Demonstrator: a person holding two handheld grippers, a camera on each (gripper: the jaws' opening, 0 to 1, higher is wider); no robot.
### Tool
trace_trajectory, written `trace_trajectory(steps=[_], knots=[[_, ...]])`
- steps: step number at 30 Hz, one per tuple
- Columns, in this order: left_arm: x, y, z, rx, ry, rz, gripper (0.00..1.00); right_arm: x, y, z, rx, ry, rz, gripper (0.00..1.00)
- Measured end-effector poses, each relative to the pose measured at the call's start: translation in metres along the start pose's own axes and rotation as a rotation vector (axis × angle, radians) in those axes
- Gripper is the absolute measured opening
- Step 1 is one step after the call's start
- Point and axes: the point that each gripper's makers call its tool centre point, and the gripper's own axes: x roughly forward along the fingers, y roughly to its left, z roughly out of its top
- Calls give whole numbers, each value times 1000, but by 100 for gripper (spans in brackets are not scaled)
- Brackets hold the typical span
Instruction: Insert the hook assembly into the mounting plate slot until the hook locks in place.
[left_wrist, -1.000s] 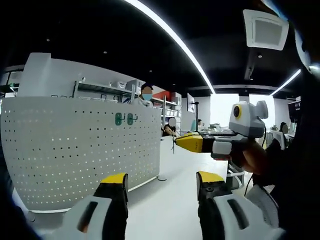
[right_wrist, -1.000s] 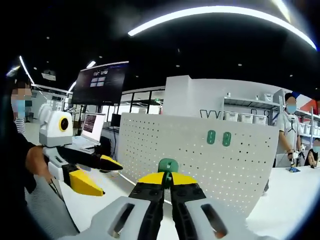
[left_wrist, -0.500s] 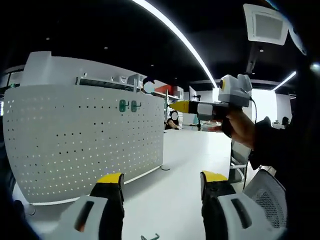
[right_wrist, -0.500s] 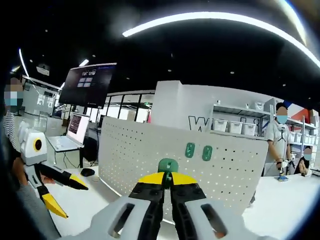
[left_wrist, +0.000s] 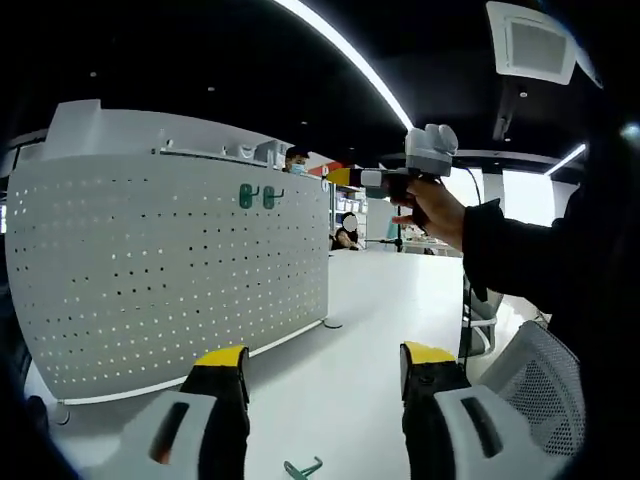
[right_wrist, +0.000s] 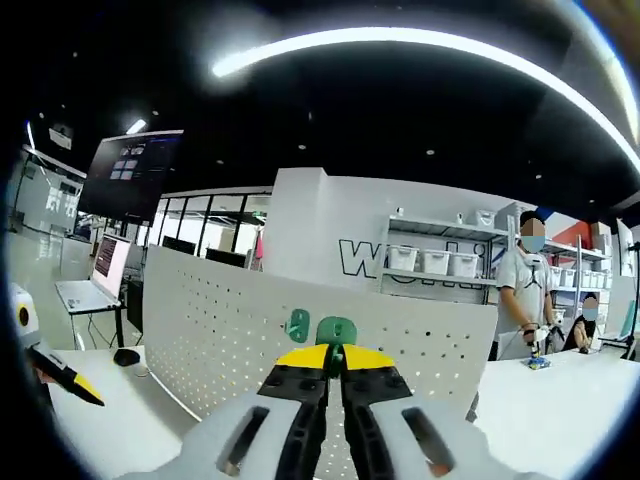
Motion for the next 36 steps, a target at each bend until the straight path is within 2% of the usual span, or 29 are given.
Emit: trace_trajectory(steps=[11, 16, 28, 36], knots=[[-1, 5, -4, -13, 11, 12, 61, 34, -20, -8, -22, 6, -49, 1], [-1, 8, -5, -21, 13, 20, 61, 52, -27, -19, -16, 29, -64, 1], [-4, 15, -7, -30, 14, 35, 59, 76, -36, -33, -23, 53, -85, 1], [-3, 15, -9, -36, 23, 31, 59, 83, -37, -37, -20, 62, -90, 1]])
